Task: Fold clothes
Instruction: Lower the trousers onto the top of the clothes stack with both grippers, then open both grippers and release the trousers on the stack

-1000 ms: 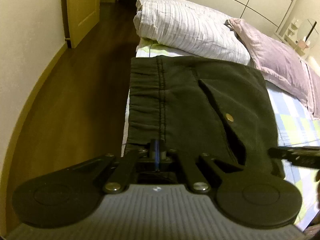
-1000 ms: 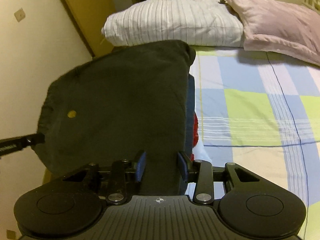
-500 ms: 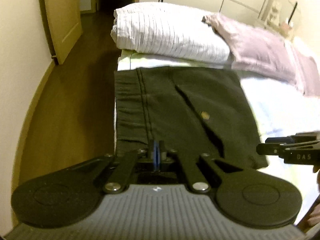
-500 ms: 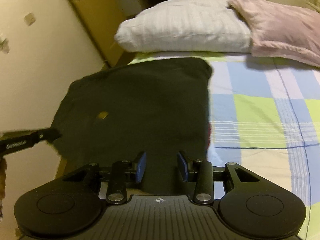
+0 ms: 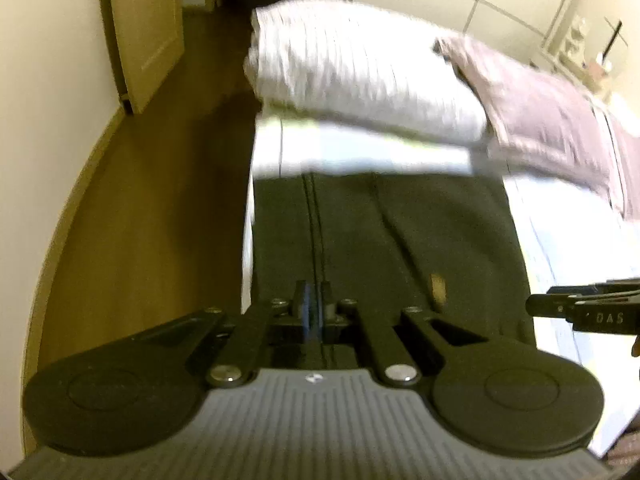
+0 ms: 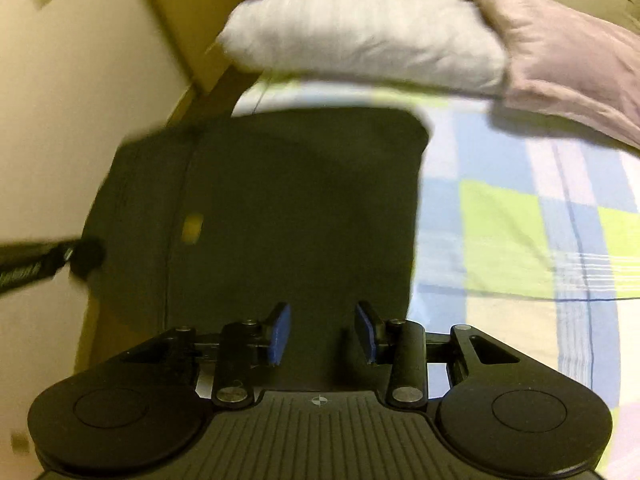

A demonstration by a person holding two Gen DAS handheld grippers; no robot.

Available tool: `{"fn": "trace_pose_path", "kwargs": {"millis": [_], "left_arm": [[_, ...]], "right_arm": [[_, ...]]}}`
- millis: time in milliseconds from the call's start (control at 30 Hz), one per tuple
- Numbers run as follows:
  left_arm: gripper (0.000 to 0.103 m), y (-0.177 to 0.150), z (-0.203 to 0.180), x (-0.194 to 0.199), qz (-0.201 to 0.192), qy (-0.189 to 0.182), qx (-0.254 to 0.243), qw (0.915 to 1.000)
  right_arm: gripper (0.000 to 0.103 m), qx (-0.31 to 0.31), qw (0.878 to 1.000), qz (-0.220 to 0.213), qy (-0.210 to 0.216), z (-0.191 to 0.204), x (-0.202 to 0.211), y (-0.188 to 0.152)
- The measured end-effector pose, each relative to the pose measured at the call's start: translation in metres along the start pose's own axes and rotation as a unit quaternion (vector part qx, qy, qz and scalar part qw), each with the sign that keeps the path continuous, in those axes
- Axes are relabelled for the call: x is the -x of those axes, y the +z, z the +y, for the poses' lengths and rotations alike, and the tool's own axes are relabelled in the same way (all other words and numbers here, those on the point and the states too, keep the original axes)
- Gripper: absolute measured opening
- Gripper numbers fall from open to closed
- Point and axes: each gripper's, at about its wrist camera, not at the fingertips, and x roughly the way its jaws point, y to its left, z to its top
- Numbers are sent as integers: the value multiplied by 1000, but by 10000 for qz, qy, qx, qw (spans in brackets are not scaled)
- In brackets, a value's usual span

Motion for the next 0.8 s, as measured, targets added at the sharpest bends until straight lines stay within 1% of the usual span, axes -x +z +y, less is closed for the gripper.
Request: {"fn": "trace_pose_path", "kwargs": {"millis": [100,133,233,333,400,467,600,633,733,800], "left_arm": [[3,31,3,-20,-165,19,89,9998],[3,34,4,-26,-173,38,98,9998],[2,29,8,-38,-156,150,73,9997],[2,25,12,-50,-140,261,47,9995],[2,21,15,-58,-130,335,30,9993],[2,18,18,-66,-119,409,13,9991],[2,12,24,-82,-97,557,-21,9984],[1,10,24,-77,-135,532,33,9985],[1,-1,18,-39,-290,175,280,9990],[1,-14,10,-18,-287,-76,218,9993]], "right_arm": [[39,-333,9988,-337,-149,-14,-11,36],[39,-422,9981,-412,-198,-19,-17,47],[39,-596,9961,-538,-360,-32,-39,71],[39,-691,9970,-281,-205,-41,-76,80],[39,-434,9989,-140,-146,-37,-96,76],[39,-97,9996,-224,-125,-29,-101,73],[39,-98,9985,-455,282,-28,-77,65],[39,-127,9980,-505,365,-28,-67,61],[39,-187,9963,-604,588,-26,-33,43],[39,-86,9962,-499,708,-20,-13,24]]}}
